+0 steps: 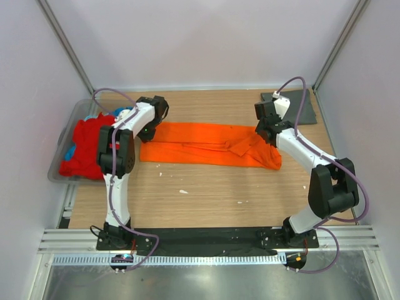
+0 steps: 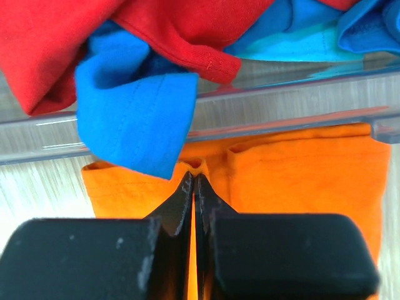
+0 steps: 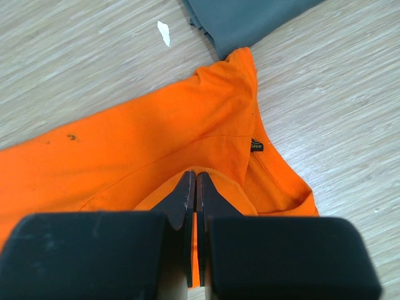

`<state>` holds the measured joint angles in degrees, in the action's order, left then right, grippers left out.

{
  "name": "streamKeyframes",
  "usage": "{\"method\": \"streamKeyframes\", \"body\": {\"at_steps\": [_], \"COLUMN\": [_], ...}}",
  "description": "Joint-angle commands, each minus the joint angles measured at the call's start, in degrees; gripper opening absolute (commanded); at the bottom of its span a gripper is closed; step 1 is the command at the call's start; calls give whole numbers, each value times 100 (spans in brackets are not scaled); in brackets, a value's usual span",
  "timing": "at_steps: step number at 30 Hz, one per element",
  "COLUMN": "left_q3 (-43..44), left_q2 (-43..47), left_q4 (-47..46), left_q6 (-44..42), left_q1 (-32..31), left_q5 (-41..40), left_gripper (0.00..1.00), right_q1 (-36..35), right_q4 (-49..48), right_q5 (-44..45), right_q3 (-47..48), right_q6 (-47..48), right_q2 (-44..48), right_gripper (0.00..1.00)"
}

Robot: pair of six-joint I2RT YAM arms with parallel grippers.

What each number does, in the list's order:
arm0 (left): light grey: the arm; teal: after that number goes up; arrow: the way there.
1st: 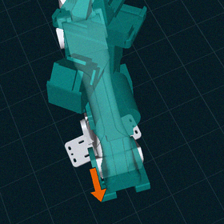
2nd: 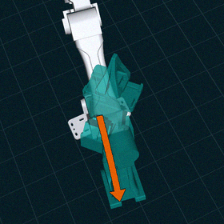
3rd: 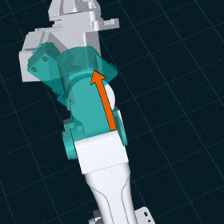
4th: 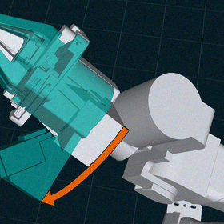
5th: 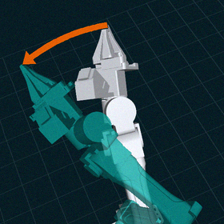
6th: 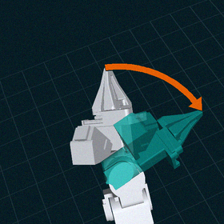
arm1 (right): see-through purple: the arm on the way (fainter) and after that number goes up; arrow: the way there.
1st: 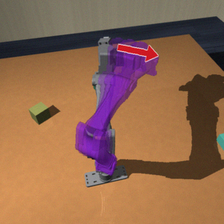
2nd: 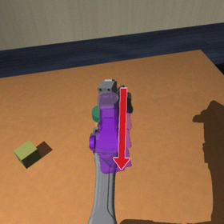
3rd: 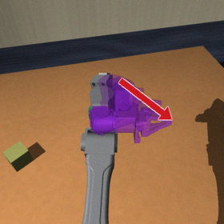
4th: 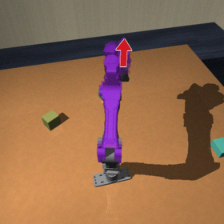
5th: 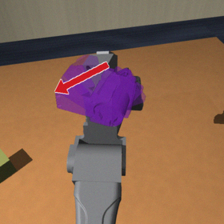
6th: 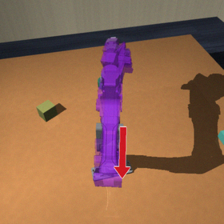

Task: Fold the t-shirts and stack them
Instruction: Fold the tshirt

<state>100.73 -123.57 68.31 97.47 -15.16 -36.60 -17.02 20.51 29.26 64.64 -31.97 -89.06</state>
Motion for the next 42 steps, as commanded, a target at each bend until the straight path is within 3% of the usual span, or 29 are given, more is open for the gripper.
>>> {"method": "streamKeyframes", "body": {"at_steps": [1, 13, 15, 16, 17, 21, 25, 27, 31, 33, 36, 42], "left_q3": [254, 421, 448, 465, 483, 422, -148, -429, -825, -1403, -2002, -2882], "left_q2": [-150, -308, -273, -238, -151, 227, 930, 1367, 2106, 2782, 3381, 4138], "left_q4": [367, 455, 472, 472, 455, 542, 149, -63, -642, -1721, -3381, -4870], "left_q6": [0, -97, -149, -176, -202, -264, -385, -396, -1113, -2566, -3957, -5589], "left_q1": [-31, -40, -49, -57, -75, -128, -277, -374, -409, -409, -392, -391], "left_q5": [-514, -647, -655, -664, -682, -735, -761, -813, -665, -95, 1038, 4232], "left_gripper": [0, 0, 5, 11, 22, 40, 43, 44, 44, 44, 45, 50], "right_q1": [32, 111, 120, 120, 128, 120, 120, 128, 120, 102, 111, 84], "right_q4": [-250, -574, -610, -575, -549, -128, 330, 357, 366, 165, 41, -574], "right_q5": [273, 213, 195, 177, 194, 178, -358, -673, -1202, -1518, -1712, -2003], "right_q3": [154, 180, 250, 303, 356, 741, 779, 603, 181, -214, -461, -1102], "right_q6": [103, 199, 208, 208, 182, 15, -327, -598, -1214, -1803, -2250, -2718], "right_q2": [-68, -392, -481, -516, -586, -613, -315, -52, 248, 292, 205, 266], "right_gripper": [1, 1, 6, 9, 16, 28, 36, 46, 48, 49, 50, 50]}}
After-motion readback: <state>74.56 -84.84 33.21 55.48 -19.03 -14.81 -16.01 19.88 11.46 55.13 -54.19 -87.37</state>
